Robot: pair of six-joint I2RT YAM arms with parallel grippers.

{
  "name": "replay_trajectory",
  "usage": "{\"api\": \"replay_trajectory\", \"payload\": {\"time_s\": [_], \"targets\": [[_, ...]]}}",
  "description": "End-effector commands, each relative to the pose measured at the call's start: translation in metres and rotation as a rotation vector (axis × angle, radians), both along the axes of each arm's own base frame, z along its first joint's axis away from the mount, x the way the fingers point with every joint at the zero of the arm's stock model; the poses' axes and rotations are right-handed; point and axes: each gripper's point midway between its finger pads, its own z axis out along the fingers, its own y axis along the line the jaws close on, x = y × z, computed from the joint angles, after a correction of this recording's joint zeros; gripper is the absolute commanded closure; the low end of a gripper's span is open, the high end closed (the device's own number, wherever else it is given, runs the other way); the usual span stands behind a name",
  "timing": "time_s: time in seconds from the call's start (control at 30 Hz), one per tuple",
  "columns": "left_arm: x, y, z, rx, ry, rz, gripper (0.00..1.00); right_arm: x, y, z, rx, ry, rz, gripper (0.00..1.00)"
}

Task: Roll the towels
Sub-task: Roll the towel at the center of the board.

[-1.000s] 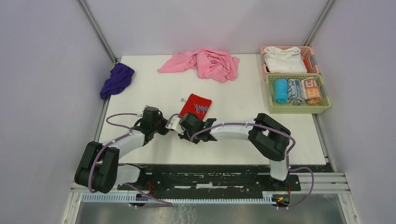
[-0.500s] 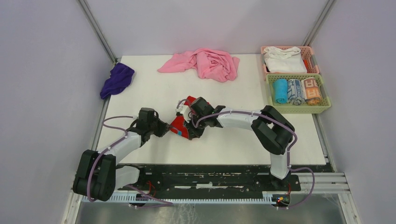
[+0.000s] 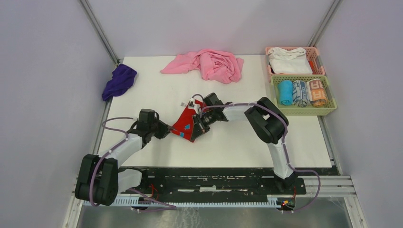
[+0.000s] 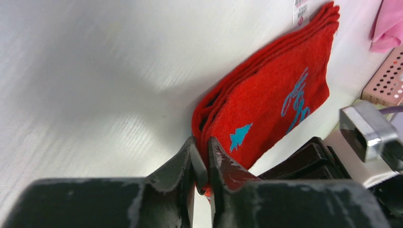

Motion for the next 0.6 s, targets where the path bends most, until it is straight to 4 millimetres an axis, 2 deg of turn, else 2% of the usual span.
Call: {"api": "replay_trajectory", "payload": {"time_s": [0.0, 0.17, 0.23, 0.43, 0.57], "targets": [[0.021, 0.015, 0.023, 0.058, -0.098, 0.005, 0.73, 0.009, 0.004, 0.012, 0.042, 0.158, -0.022, 1.0], [0.019, 0.027, 0.029, 0.07, -0.115, 0.004, 0.44, 0.022, 0.007, 0.011, 0.06, 0.232, -0.055, 1.0], [0.014, 0.03, 0.029, 0.062, -0.121, -0.006, 0.36, 0.025, 0.007, 0.01, 0.056, 0.255, -0.062, 1.0], [-0.003, 0.022, 0.029, -0.005, -0.195, -0.061, 0.22, 0.032, 0.009, 0.007, 0.071, 0.326, -0.086, 1.0], [-0.009, 0.01, 0.029, -0.065, -0.237, -0.112, 0.19, 0.033, 0.008, 0.004, 0.072, 0.348, -0.088, 1.0]]}}
